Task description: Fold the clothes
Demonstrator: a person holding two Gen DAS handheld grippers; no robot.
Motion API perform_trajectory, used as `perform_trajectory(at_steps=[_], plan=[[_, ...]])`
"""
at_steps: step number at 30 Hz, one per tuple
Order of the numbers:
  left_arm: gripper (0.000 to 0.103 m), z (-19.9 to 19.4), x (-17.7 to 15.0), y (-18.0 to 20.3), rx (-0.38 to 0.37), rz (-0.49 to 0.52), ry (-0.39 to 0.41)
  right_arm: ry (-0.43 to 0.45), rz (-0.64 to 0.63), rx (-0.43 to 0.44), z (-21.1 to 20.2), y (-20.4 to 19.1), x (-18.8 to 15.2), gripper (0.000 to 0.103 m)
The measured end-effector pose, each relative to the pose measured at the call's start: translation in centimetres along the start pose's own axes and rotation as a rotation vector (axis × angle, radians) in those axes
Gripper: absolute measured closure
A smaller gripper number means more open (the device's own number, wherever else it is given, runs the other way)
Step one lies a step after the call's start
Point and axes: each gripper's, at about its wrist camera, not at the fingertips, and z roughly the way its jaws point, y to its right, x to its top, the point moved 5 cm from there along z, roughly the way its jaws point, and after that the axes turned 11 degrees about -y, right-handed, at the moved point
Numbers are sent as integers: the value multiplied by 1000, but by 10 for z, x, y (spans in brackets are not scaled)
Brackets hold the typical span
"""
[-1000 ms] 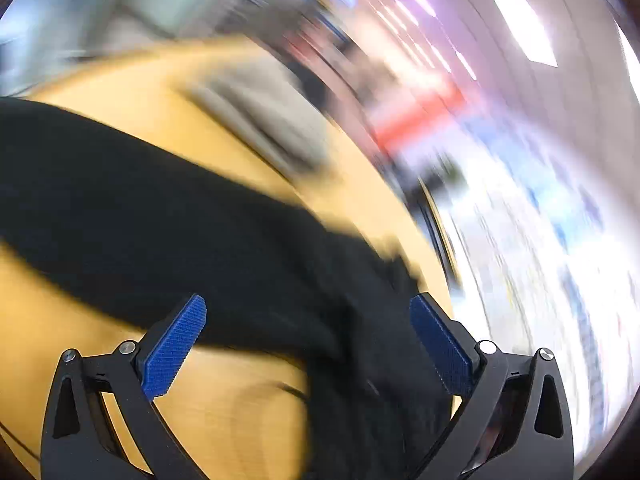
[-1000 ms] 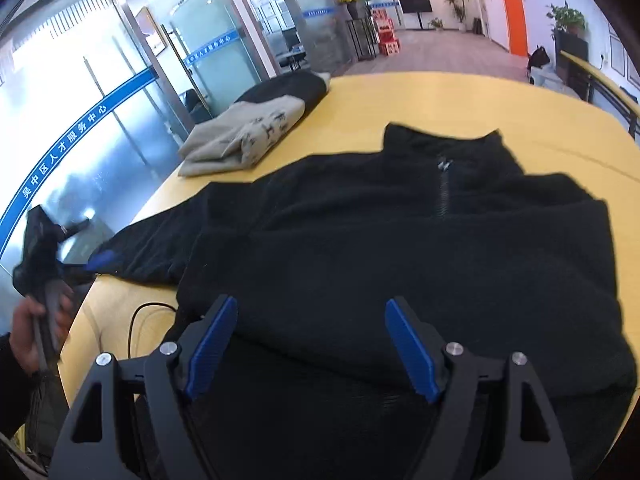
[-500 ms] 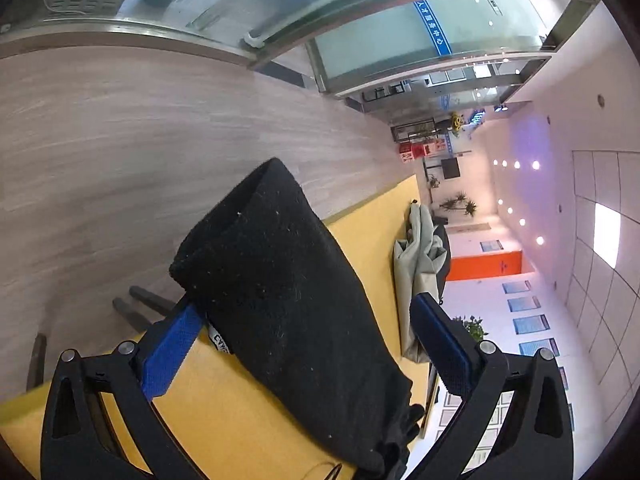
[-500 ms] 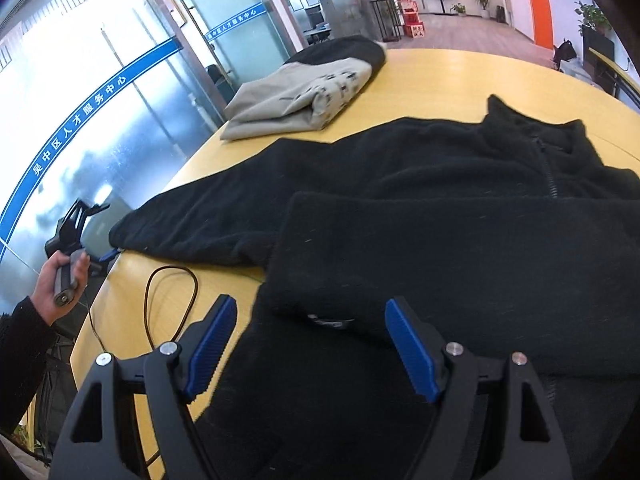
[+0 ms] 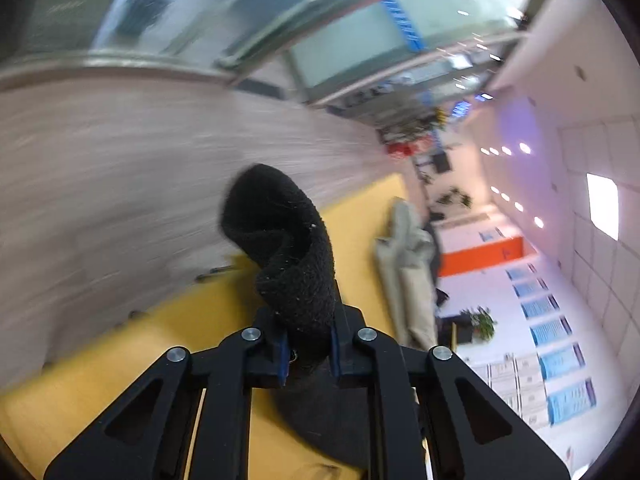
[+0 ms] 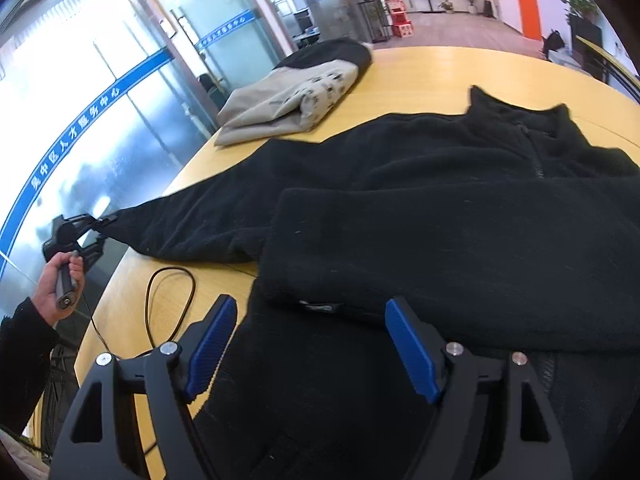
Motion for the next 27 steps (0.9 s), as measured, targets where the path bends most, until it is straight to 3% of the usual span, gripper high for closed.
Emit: perform_trajectory(at_steps=[2, 4, 8, 12, 16, 19, 24, 27], plan=[[92, 2, -24, 60, -58, 113, -28, 27, 13, 7, -15, 10, -4, 22], [92, 7, -69, 135, -107, 268, -70, 74, 23, 16, -37, 21, -3, 23], [91, 49, -191, 268, -244, 524, -220, 186, 50, 25, -92, 51, 0, 23], [90, 131, -333, 339, -321, 661, -440, 279, 98, 39, -151, 96, -7, 23], [90, 217, -457, 348, -302, 668, -602, 336, 119, -26, -204, 155, -25, 23], [90, 277, -526, 332, -251, 642, -690, 340, 177, -68, -224, 210, -42, 23], [77, 326, -586, 298, -157, 647, -758, 296, 253, -43, -222, 283, -56, 23], [52, 326, -604, 286, -164, 640, -819, 269, 281, -3, -213, 308, -53, 22]])
